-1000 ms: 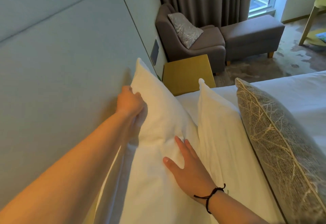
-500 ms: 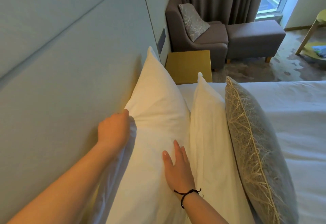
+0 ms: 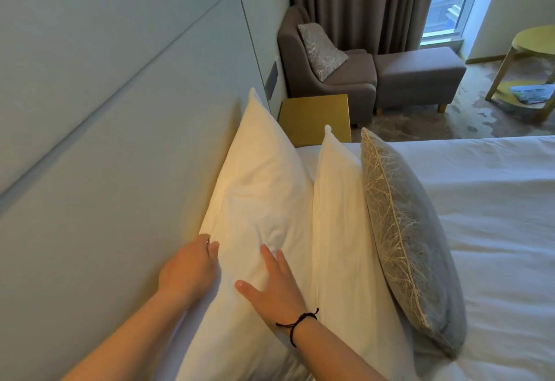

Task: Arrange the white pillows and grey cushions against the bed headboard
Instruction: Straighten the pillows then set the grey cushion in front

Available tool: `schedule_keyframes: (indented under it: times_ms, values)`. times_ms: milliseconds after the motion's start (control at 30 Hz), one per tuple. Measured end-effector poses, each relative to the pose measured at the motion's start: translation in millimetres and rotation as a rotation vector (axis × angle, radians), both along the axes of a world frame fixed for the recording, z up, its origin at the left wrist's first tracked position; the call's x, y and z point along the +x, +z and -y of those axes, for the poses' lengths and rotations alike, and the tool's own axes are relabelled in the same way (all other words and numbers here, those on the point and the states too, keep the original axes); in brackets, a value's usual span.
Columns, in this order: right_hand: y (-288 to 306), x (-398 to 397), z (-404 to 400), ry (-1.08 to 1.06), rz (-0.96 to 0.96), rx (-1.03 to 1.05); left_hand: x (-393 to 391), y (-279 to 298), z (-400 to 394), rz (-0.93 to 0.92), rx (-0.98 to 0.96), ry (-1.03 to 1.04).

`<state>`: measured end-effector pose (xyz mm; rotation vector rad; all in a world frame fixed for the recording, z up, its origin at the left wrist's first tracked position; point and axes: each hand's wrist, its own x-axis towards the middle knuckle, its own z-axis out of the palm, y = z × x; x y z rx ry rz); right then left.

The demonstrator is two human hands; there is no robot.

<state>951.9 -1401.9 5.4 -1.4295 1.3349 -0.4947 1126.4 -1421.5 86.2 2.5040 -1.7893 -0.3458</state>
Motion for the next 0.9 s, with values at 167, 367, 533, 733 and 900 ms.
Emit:
schedule_keyframes:
  times_ms: [167, 367, 533, 733, 900]
  values:
    - [-4.1, -22.4, -21.1, 0.099, -0.059, -0.008, 16.4, -8.7, -78.0, -0.262, -0.029, 0.154]
    - [-6.8, -65.5, -39.3, 0.277, -0.447, -0.169, 28.7, 2.4, -113.7, -0.049, -0.185, 0.049]
    - [-15.5, -105.2, -59.2, 0.463, -0.747, -0.214, 6.2, 20.0, -123.4, 0.219, -0.218, -0.021]
    - [-36.2, -133.3, -86.4, 0.223, -0.611, -0.23, -87.7, -9.0, -151.2, -0.191, -0.432, -0.325]
    - [-55.0, -160.1, -104.3, 0.006, -0.388, -0.101, -162.2, -86.5, -157.1, -0.767, 0.207, 0.067]
